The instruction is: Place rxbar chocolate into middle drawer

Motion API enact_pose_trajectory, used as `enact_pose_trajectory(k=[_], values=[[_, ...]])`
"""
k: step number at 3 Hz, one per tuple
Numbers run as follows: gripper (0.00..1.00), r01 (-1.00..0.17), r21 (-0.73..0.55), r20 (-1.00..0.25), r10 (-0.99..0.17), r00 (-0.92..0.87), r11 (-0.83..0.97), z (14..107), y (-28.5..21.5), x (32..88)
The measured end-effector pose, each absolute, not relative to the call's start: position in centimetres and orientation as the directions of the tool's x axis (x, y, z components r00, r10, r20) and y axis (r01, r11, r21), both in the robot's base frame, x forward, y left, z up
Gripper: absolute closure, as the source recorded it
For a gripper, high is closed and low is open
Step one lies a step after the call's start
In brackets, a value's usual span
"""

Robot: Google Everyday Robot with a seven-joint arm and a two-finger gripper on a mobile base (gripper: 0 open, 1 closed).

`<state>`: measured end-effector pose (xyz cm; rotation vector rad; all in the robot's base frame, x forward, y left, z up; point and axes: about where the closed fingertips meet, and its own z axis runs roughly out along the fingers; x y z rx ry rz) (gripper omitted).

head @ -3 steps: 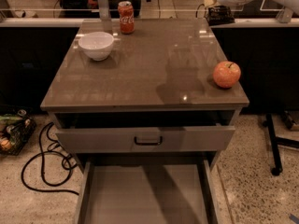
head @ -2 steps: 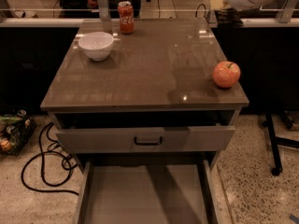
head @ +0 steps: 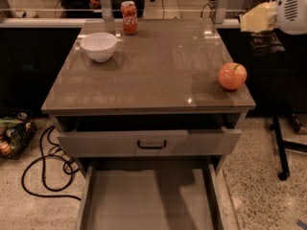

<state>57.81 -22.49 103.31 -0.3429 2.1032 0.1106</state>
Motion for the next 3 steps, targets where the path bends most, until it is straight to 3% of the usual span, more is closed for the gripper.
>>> enact_pose_trajectory(k=[3], values=[[1.00,-0.517,0.108,-0.785,-0.246,-0.568,0.849,92.3,-22.1,48.1]])
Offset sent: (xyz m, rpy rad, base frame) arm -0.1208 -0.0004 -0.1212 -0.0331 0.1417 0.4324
